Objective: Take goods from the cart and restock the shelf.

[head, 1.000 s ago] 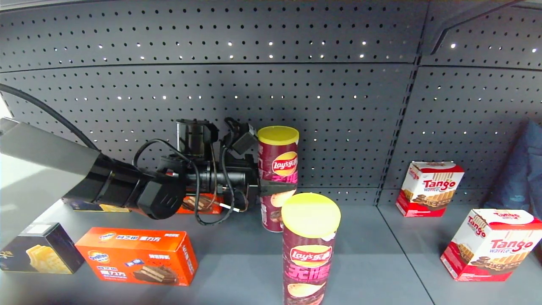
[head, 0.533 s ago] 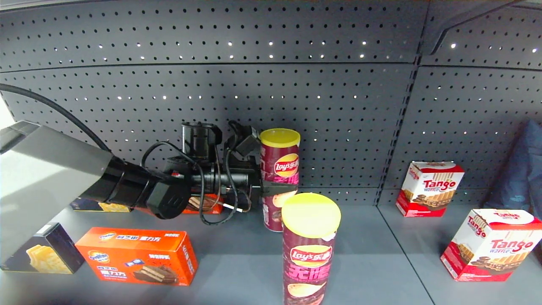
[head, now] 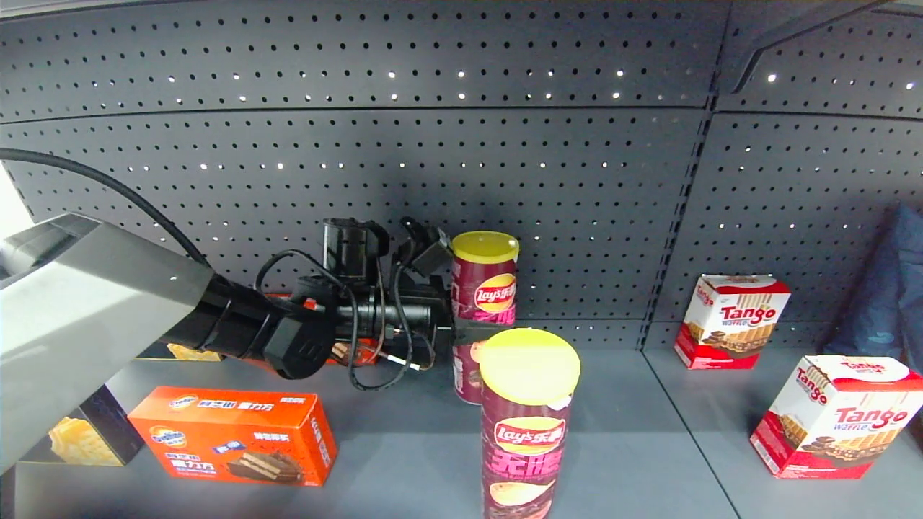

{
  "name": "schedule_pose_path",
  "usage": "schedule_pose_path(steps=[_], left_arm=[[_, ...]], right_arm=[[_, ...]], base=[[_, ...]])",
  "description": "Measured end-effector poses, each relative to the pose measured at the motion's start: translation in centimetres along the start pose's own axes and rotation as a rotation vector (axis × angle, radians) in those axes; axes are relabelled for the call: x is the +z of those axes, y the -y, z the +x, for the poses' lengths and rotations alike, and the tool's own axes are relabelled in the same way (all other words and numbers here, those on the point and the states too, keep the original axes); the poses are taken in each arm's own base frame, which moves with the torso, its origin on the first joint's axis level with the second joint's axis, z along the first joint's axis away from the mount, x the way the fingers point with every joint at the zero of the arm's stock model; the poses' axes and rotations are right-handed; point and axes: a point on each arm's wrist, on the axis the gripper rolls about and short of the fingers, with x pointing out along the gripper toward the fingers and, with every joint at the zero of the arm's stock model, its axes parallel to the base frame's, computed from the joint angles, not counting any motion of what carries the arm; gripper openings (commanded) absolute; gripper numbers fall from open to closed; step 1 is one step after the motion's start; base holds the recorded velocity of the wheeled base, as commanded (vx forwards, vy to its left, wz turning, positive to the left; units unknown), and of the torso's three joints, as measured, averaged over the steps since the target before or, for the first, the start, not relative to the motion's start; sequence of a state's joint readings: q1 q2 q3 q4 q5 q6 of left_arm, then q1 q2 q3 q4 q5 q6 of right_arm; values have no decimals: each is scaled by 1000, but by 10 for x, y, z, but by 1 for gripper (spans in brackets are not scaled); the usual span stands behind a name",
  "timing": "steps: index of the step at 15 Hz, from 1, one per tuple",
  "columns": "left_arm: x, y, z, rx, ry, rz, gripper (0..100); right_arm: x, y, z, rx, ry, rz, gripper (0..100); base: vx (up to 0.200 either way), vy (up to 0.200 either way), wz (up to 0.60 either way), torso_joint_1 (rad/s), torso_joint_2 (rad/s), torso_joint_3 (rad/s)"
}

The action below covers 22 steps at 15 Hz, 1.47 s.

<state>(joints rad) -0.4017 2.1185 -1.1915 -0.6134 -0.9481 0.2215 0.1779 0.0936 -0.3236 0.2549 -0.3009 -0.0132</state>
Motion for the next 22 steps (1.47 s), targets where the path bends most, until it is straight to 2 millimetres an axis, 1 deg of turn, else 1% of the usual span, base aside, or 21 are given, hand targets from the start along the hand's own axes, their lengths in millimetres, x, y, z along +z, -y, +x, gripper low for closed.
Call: schedule_pose_path(steps=[7,10,11,18,22], left_arm=[[-13,-2,12,-20,-11,-11,0],[-17,-3,14,-21,-14,-16,0],[-18,-3,15,-21,-14,-16,100],[-19,-2,14,-23,-19,-22,100],[-15,2,10,-18,-16,-18,100]], right_arm=[[-1,0,0,0,-4,9,100],[-2,0,1,1,-10,8,100],[-3,0,1,1,-12,7,100],[-7,-1,3,1,-21,6,100],[-8,-1,4,3,-25,4,100]], base=[[0,0,0,0,0,0],[0,0,0,0,0,0],[0,0,0,0,0,0],[0,0,0,0,0,0],[0,0,0,0,0,0]])
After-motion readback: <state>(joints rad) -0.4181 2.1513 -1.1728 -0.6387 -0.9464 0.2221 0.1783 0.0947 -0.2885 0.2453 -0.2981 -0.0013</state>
